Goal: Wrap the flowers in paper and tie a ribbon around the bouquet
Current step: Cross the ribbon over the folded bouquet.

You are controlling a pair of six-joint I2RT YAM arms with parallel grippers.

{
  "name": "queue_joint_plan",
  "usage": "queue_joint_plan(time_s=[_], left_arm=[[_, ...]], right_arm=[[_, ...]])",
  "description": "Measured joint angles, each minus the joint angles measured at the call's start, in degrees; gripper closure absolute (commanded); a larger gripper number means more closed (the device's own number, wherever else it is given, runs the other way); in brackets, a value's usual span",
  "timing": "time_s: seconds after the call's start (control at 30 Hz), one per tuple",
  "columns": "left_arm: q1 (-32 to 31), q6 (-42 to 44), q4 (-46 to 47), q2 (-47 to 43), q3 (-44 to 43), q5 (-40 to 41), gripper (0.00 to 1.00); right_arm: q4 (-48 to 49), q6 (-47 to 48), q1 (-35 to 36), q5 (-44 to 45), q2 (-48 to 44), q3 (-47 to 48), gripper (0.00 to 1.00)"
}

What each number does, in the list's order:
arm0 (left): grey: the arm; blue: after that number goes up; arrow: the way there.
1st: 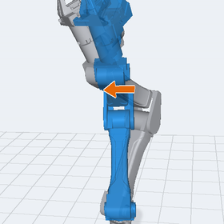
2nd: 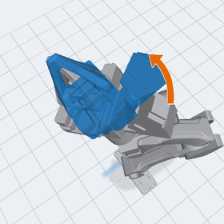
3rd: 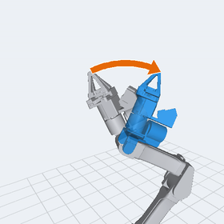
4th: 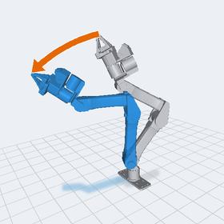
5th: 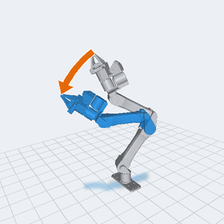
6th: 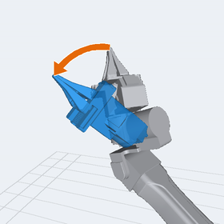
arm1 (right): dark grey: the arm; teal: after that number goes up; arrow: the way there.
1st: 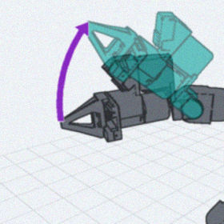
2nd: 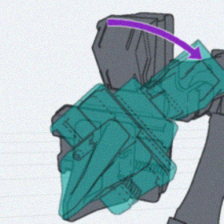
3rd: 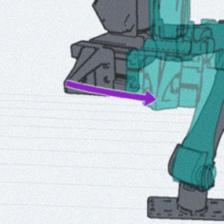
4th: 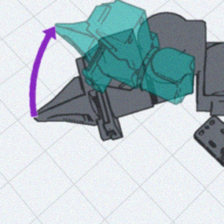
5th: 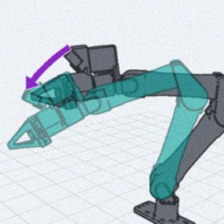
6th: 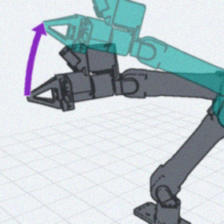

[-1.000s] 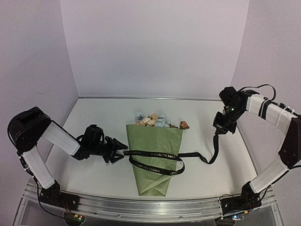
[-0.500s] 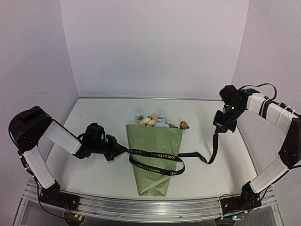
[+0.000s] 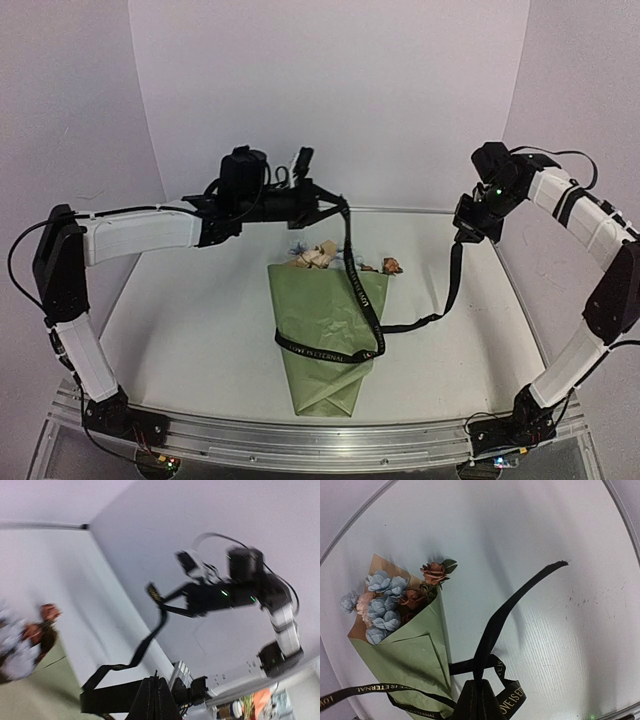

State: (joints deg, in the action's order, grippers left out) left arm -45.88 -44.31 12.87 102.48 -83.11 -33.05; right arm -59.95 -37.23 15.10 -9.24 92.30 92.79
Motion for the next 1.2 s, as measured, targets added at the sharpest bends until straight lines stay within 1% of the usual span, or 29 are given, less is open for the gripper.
queue_joint_plan(time_s=[0.07,0.17,0.3,0.37,0.47,0.5,0.57,0.63,0.67,0.7,0.73,0.83,0.93,1.03,1.2], left_arm=[[-4.13,4.3,-0.09,4.02,-6.07,-3.3,1.0],[-9.45,10.15,-1.5,10.03,-12.54,-7.87,1.0],[-15.01,17.88,-7.32,18.95,-20.56,-12.35,1.0],[-17.06,20.18,-10.14,22.85,-23.16,-12.47,1.0],[-18.77,20.9,-14.02,29.18,-28.46,-11.55,0.98],[-19.01,20.92,-15.07,31.27,-30.45,-10.98,0.93],[-18.95,20.86,-17.66,36.11,-36.01,-9.01,0.78],[-18.6,20.69,-20.12,40.34,-41.43,-7.02,0.57],[-18.39,20.51,-21.46,41.63,-43.17,-5.98,0.5],[-18.21,20.24,-22.53,42.43,-44.26,-4.88,0.43],[-18.02,20.12,-23.32,42.76,-44.67,-3.77,0.39],[-17.31,20.02,-23.07,42.05,-43.28,-1.48,0.28],[-16.31,19.34,-21.23,37.38,-35.82,-0.66,0.26],[-14.92,17.96,-17.55,29.25,-25.07,-0.18,0.31],[-10.79,14.72,-10.4,11.78,-6.77,0.29,0.41]], right_arm=[[-0.03,-0.04,-1.28,-2.3,2.34,3.24,1.0],[-0.03,-0.23,-3.0,-6.17,5.7,7.07,1.0],[-0.18,-0.48,-4.67,-10.28,9.69,11.2,1.0],[-0.23,-0.58,-5.18,-11.85,11.23,13.05,1.0],[-0.29,-1.15,-5.4,-13.88,12.77,15.36,1.0],[-0.23,-1.38,-5.43,-14.56,13.19,16.06,1.0],[-0.22,-1.93,-5.43,-15.66,13.58,16.76,1.0],[-0.27,-2.3,-5.43,-16.66,13.67,17.07,1.0],[-0.29,-2.46,-5.43,-17.19,13.67,17.12,1.0],[-0.3,-2.6,-5.42,-17.62,13.67,17.14,1.0],[-0.31,-2.72,-5.36,-17.97,13.67,17.14,1.0],[-0.37,-2.95,-5.0,-18.88,13.66,17.12,1.0],[-0.3,-3.0,-4.11,-19.24,13.42,16.6,1.0],[-0.23,-2.68,-2.16,-19.27,12.1,14.52,1.0],[-0.16,-1.19,2.3,-18.9,7.95,10.38,1.0]])
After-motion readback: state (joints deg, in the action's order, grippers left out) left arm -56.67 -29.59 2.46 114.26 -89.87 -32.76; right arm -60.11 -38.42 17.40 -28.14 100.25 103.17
